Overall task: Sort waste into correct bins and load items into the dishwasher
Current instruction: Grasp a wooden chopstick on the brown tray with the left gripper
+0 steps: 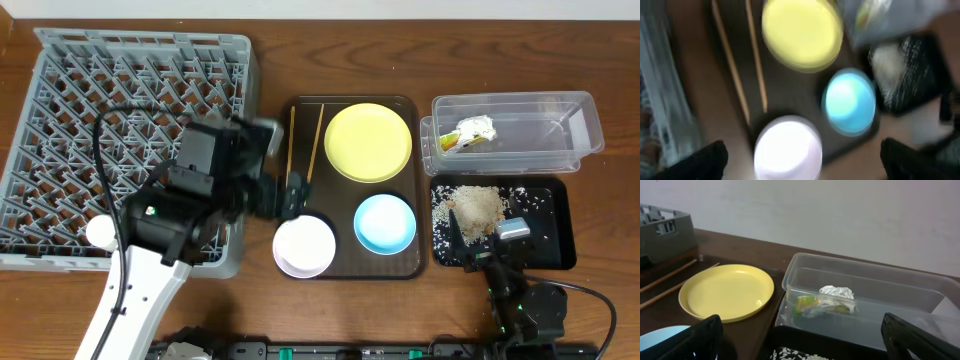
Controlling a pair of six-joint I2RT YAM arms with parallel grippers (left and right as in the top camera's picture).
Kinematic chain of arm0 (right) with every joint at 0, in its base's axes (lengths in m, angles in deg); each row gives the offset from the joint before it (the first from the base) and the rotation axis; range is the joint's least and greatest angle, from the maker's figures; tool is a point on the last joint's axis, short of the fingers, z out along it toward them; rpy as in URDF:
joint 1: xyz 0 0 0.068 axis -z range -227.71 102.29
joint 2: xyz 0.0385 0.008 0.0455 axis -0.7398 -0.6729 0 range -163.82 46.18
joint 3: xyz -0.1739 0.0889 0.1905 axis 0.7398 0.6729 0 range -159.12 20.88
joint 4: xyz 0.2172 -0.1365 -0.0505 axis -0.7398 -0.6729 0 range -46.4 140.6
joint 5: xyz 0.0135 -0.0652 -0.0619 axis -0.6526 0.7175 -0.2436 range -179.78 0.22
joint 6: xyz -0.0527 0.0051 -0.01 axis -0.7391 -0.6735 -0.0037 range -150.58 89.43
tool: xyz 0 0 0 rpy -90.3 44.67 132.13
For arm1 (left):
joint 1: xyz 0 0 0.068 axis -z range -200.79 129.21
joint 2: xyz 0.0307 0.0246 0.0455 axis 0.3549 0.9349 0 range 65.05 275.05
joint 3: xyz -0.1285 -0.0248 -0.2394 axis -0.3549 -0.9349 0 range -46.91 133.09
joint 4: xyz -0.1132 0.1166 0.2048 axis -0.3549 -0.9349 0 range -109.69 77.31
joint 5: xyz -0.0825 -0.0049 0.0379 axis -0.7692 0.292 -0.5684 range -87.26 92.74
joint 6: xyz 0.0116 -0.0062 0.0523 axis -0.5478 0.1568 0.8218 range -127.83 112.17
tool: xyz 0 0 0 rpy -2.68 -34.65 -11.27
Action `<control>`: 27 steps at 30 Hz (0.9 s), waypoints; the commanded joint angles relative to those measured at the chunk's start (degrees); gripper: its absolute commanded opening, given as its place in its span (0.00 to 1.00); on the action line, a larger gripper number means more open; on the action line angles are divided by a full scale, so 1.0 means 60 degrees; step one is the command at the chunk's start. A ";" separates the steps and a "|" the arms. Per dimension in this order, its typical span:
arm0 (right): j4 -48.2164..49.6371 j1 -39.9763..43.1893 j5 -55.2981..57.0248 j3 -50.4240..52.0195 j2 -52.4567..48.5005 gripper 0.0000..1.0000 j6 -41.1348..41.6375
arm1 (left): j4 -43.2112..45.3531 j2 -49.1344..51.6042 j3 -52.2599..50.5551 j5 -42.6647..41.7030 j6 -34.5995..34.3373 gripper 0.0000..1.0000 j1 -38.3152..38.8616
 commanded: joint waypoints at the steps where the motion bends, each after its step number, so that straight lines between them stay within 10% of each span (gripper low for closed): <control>1: -0.0022 0.0058 0.0051 0.0022 0.0051 0.99 0.0011 | 0.0750 0.0714 0.0004 0.0339 -0.0182 0.98 0.0251; 9: -0.0022 0.0058 0.0055 0.0022 0.0051 0.99 0.0011 | 0.1326 0.3781 0.0004 0.3362 -0.1180 1.00 0.0958; 13: -0.0018 0.0058 0.0051 0.0022 0.0051 0.99 0.0011 | 0.2116 0.4849 0.0004 0.3370 -0.1180 0.79 0.0958; 27: -0.0022 0.0058 0.0051 0.0022 0.0051 0.99 0.0011 | 0.3606 0.7493 0.0004 0.3362 -0.1428 0.53 0.1107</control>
